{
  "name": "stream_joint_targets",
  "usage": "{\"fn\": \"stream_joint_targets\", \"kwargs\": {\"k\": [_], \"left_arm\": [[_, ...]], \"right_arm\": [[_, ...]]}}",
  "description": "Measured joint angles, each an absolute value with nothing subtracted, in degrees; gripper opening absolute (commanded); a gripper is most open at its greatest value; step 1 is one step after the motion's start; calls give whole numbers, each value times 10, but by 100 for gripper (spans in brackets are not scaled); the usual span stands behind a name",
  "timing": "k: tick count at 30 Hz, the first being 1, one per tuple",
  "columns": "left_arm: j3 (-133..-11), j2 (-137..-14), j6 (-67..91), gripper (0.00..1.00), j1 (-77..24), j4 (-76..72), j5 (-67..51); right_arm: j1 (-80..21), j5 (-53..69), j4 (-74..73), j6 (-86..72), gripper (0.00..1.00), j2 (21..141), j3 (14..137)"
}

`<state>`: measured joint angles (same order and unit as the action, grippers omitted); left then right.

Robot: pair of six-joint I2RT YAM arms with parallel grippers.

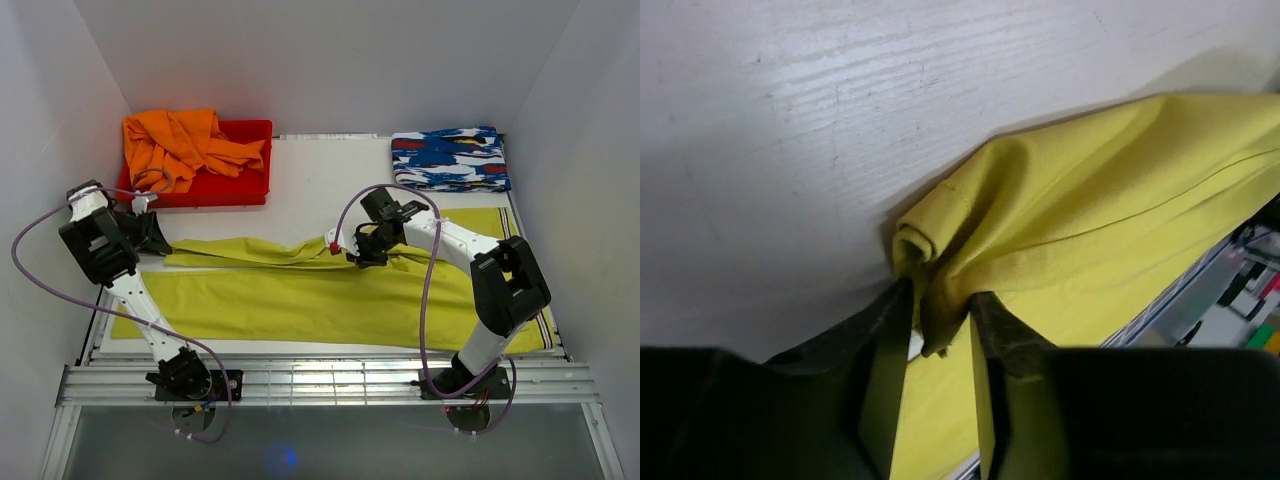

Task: Fold and stack the trousers
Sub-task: Flatten the trousers out

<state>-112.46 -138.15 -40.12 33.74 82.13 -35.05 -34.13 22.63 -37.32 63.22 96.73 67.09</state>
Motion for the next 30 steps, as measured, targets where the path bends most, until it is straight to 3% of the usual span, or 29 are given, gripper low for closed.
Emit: {"fn": "stream_joint_targets", "kwargs": {"k": [3,11,16,22,30], "left_arm": [[-1100,-1358,-404,69,344,806,-364],[-1040,-1216,-453,69,360,706,-366],[-953,-1107,-560,62,364,701,-375],[-815,-1049,-713,59,357,729,-357],[-671,-1004,-787,61,331,637,-289]], "right_arm": [[-341,225,-386,632,8,967,673],[-338,231,-408,627,8,968,694],[-338,233,-410,623,8,969,697],[-338,235,-411,619,8,970,697],[-338,238,-424,612,8,985,719]]}}
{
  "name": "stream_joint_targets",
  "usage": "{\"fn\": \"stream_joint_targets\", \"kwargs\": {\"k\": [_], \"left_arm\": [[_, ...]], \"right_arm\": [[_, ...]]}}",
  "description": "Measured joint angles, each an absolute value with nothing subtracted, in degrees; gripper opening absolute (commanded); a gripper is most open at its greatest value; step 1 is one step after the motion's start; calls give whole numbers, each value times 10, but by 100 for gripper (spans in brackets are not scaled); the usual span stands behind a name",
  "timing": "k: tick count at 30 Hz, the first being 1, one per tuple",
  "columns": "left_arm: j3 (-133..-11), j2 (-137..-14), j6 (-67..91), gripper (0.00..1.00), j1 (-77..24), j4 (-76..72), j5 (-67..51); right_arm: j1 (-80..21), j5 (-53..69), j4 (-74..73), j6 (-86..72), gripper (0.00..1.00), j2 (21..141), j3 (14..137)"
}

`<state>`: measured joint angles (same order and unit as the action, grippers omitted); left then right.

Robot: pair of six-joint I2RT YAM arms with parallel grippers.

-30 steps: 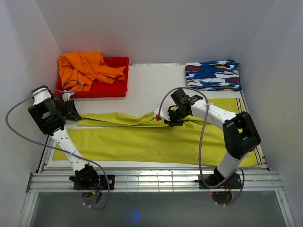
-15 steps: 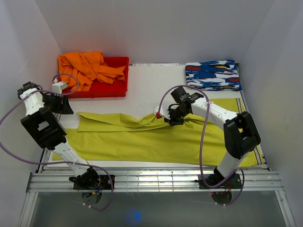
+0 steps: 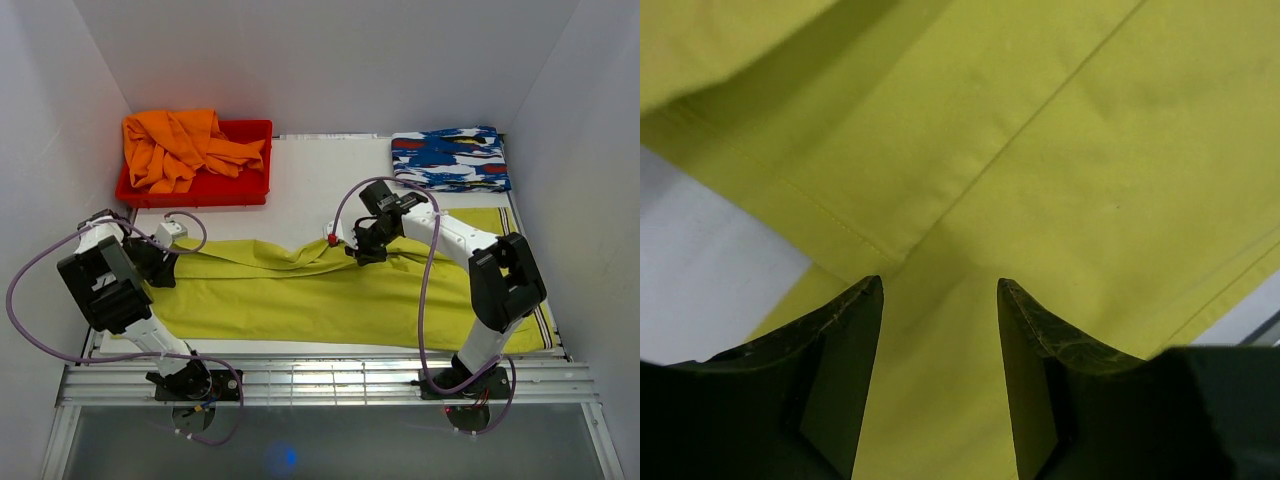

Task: Fold and stack the trousers
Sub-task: Flatten the trousers out

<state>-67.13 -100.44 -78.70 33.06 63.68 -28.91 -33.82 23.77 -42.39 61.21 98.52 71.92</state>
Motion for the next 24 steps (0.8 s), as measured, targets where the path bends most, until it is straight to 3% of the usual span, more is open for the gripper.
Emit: {"fn": "stream_joint_targets", "kwargs": {"k": [6,10,13,14,18,20,22,23,24], "left_arm": [[-654,-1003,-795,61,296,561,-265],[-651,-1003,-797,55,276,533,-253],[-651,-1009,-800,41,266,522,-246],[-651,-1014,-799,28,264,521,-243],[-672,-1032,-792,6,260,539,-245],[-679,-1035,-791,6,260,543,-247],[-680,-1035,-791,23,260,546,-248],[-680,-1035,-791,25,260,548,-248],[-680,-1034,-792,21,261,551,-248]], "right_arm": [[-338,238,-430,608,8,992,725],[-338,237,-433,606,8,999,728],[-338,238,-435,606,8,1002,729],[-338,238,-435,606,8,1004,730],[-337,238,-435,606,8,1006,732],[-337,238,-434,604,8,1007,735],[-336,239,-435,604,8,1007,738],[-334,240,-435,603,8,1008,739],[-332,241,-435,601,8,1009,741]]}}
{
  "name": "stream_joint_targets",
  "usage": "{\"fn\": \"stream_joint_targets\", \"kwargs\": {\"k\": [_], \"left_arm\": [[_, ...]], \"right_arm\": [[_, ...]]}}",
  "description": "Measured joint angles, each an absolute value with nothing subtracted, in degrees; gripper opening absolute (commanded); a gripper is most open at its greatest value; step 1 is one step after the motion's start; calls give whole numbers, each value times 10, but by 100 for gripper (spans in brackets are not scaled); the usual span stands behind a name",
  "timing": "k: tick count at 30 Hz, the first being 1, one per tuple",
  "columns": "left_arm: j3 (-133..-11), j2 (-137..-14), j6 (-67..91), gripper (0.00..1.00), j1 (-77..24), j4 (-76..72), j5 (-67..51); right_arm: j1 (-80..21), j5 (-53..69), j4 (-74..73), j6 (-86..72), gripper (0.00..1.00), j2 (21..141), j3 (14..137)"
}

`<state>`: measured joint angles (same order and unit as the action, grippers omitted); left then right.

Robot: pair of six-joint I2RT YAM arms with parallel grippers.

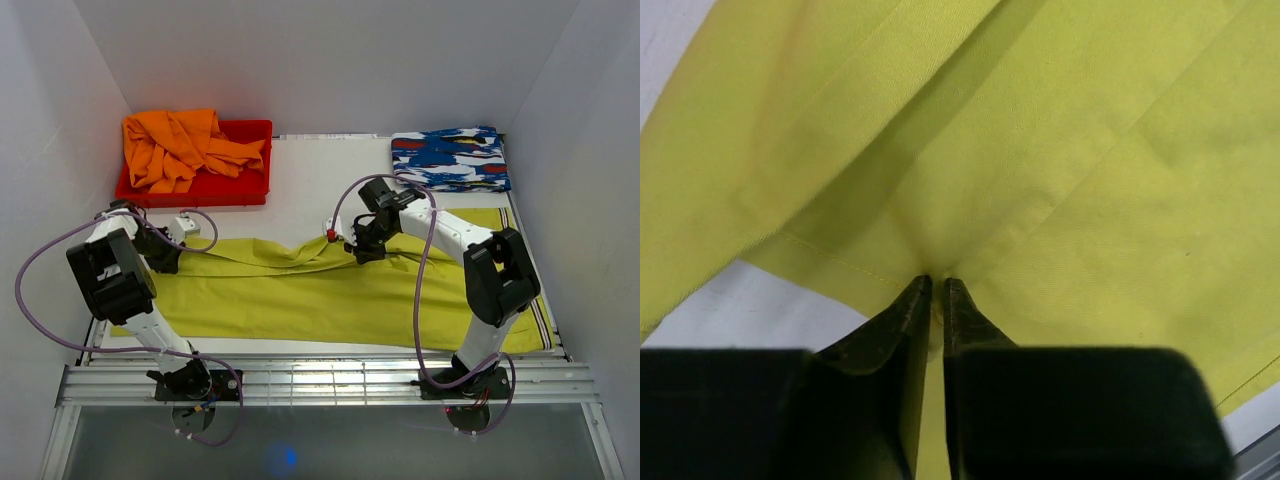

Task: Fold and stack the trousers
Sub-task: Flatten the trousers out

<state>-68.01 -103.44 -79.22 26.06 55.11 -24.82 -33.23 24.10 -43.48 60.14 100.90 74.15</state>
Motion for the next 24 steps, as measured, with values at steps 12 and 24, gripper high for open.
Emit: {"fn": "stream_joint_targets", "kwargs": {"k": [12,24], "left_arm": [[-787,-1042,-740,0,277,635,-291],[-885,-1058,-501,0,355,685,-460]], "right_arm": [[-319,248,-431,585,8,1016,751],[-322,245,-379,548,8,1017,756]]}}
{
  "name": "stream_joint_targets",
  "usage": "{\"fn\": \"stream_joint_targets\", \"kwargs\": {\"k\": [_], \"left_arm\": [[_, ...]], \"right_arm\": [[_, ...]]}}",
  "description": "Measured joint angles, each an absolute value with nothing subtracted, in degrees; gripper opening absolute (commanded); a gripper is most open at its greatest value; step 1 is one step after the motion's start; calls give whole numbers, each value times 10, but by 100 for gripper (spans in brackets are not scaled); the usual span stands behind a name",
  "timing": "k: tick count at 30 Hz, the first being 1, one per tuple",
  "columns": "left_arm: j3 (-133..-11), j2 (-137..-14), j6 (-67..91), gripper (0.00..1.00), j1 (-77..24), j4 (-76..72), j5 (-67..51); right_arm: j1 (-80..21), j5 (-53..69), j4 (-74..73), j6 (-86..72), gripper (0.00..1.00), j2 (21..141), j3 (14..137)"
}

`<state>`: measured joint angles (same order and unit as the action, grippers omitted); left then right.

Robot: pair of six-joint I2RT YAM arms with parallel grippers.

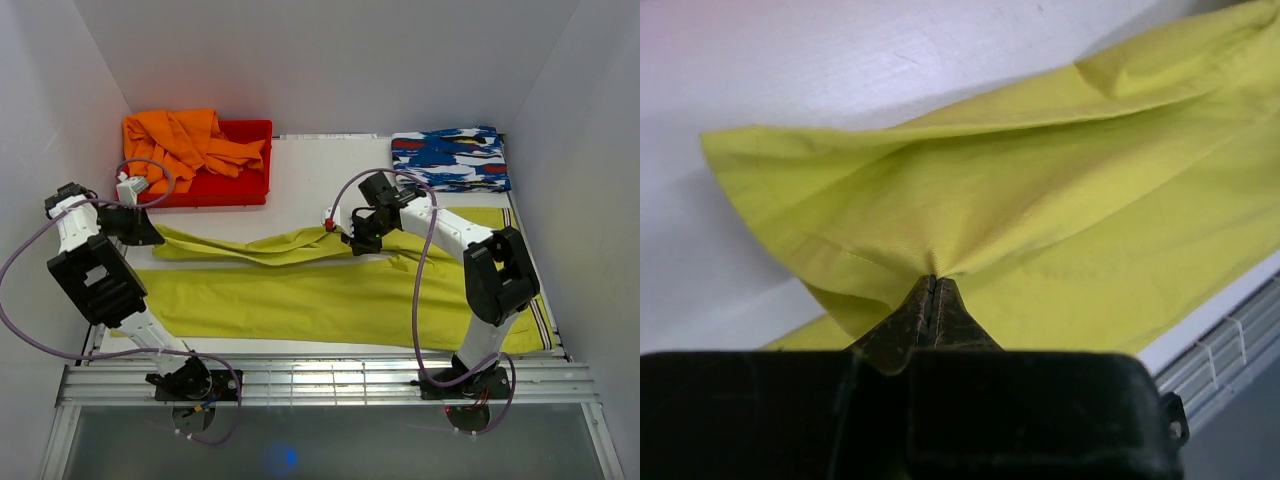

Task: Fold and stack the trousers
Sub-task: Flatten the trousers out

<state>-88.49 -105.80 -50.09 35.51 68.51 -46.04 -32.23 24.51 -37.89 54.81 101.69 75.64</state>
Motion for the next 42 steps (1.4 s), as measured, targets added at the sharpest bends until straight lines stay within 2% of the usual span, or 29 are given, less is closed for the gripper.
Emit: {"fn": "stream_joint_targets", "kwargs": {"k": [3,7,10,13,18,23,28,31,34,38,42], "left_arm": [[-833,-1013,-535,0,360,710,-458],[-752,-863,-583,0,366,734,-455],[-744,-746,-595,0,367,746,-468],[-751,-690,-585,0,367,752,-491],[-754,-661,-474,0,369,684,-508],[-708,-557,-286,0,371,535,-429],[-747,-601,-206,0,370,491,-392],[-743,-671,-217,0,370,496,-386],[-704,-737,-274,0,371,530,-373],[-677,-753,-381,0,368,634,-373],[-737,-731,-441,0,368,719,-413]], "right_arm": [[-335,242,-384,549,8,1004,741],[-347,244,-390,550,8,939,702],[-347,244,-389,554,8,889,693],[-347,244,-386,556,8,865,693],[-344,240,-329,547,8,828,648],[-325,221,-246,504,8,792,606],[-302,216,-239,471,8,858,679],[-315,222,-299,490,8,934,752],[-339,231,-358,517,8,978,752],[-364,244,-435,548,8,972,719],[-366,254,-457,562,8,915,719]]}}
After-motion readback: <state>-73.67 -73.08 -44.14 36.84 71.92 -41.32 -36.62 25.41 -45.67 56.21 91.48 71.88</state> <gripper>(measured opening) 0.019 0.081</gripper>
